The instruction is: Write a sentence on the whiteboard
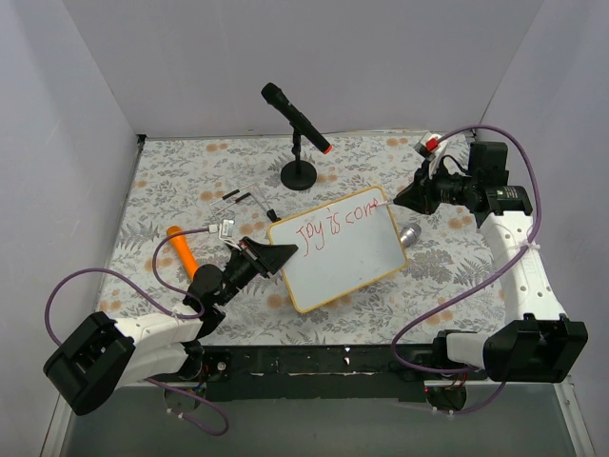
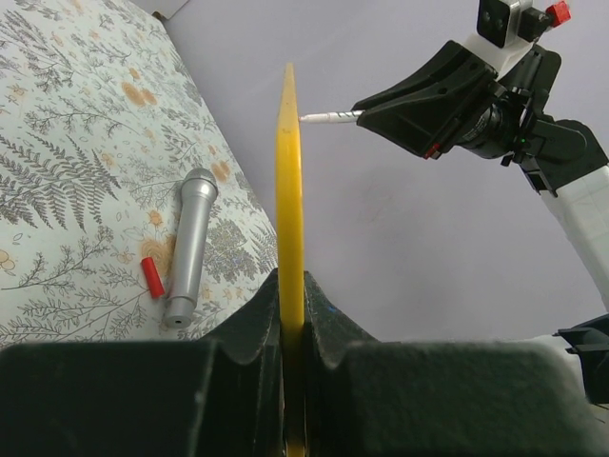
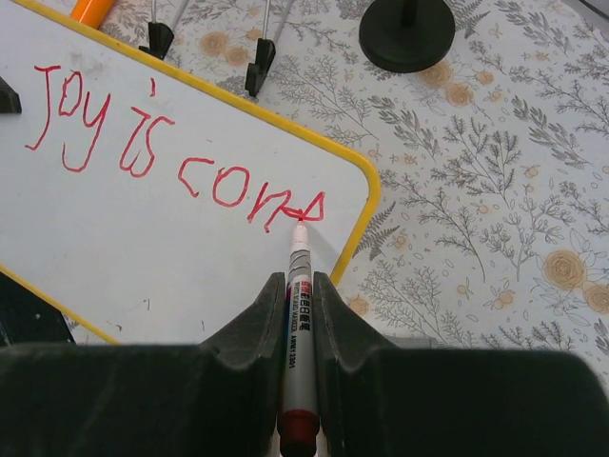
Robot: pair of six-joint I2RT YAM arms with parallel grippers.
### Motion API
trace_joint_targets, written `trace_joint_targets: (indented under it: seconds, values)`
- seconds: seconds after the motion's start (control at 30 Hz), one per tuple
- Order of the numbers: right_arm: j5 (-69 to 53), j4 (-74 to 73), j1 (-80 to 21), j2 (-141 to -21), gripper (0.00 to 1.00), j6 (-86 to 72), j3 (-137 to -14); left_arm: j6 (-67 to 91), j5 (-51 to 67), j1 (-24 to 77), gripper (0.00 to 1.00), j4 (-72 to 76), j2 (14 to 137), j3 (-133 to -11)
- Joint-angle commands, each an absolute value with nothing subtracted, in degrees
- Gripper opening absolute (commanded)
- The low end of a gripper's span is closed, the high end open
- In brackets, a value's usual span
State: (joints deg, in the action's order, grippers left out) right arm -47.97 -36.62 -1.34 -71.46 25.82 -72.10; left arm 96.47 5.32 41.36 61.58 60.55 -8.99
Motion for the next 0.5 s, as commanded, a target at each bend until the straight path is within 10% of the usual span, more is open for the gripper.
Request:
trace_joint_targets:
  seconds: [0.0,0.47]
  values:
    - [-48.52,-39.2,-1.41,-69.26,0.01,28.21,-70.67,98.26,5.1,41.31,0.0,69.17,58.89,-10.9]
    - [-44.56,-39.9,-1.14,-71.19,0.01,28.3,-78.57,98.0,4.75,41.22,0.0,68.29,58.27,-10.9]
